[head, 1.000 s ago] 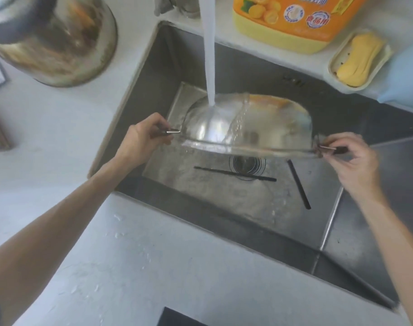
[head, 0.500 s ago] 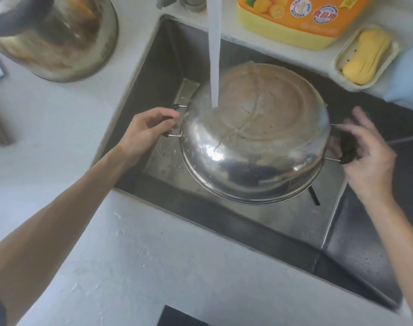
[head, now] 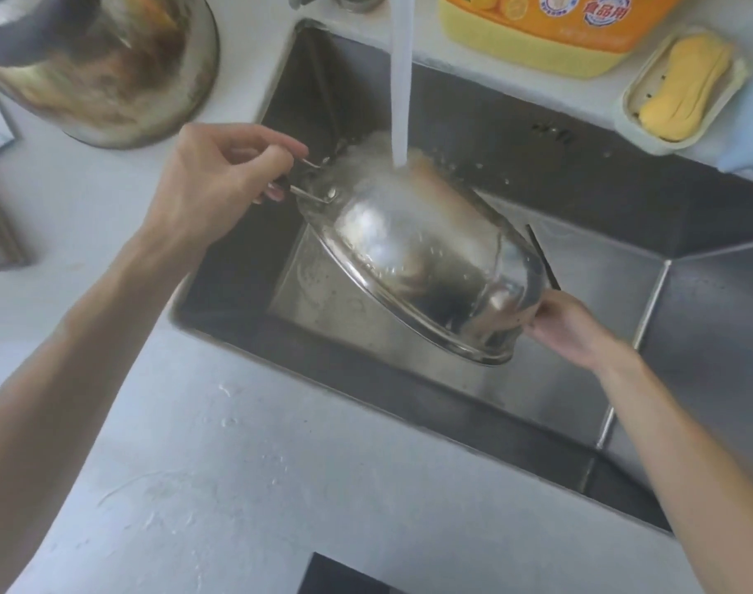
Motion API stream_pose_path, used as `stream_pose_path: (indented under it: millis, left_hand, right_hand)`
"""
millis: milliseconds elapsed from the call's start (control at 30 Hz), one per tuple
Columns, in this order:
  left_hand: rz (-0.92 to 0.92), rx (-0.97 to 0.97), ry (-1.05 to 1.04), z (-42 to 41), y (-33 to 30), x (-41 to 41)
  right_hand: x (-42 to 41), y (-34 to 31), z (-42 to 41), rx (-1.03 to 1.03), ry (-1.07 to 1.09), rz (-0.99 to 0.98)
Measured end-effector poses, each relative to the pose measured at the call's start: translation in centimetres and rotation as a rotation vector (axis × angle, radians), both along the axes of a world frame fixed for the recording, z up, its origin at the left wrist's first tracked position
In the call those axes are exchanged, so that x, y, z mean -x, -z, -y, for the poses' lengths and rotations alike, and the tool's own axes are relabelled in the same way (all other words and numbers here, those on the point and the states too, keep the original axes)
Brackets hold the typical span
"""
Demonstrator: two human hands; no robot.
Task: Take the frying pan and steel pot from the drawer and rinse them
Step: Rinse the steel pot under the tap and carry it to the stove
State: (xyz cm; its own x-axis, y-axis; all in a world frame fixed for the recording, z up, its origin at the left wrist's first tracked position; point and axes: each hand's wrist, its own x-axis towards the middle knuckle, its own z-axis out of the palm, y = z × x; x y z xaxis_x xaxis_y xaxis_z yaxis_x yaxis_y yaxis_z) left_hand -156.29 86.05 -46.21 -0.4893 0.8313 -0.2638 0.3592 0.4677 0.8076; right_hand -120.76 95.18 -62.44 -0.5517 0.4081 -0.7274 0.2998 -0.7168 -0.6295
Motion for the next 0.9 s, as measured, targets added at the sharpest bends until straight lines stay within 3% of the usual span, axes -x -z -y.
stream_pose_path:
  millis: [133,367,500,633,800,900]
  left_hand:
    - [-0.088,0.088,0.091,2.9,0.8,-0.5]
    - [-0.07,0.297,0.244,6.0,6.0,0.3]
    - [-0.113,0.278,0.23,5.0,7.8,0.4]
    - [-0.232,0.102,0.17,3.8,7.6,1.0]
    - [-0.374,-0.11,0.356,2.7,2.7,0.5]
    - [-0.356,-0.164,0.413,2.1,-0.5,-0.6]
  right_hand:
    - [1.5,-1.6,-2.1,-0.265,-0.116,0.253]
    - [2.1,-4.3,-5.9,-0.711,-0.056,0.349]
    - [1.8,-6.5,-6.0,-0.841,0.002,0.26]
    - [0.8,-6.4,-5.0,-0.864,0.088,0.273]
    - [0.3,-3.3,-2.4,-0.64,0.258,0.256]
    - [1.2,-1.3,-1.2,-0.562,0.171,0.306]
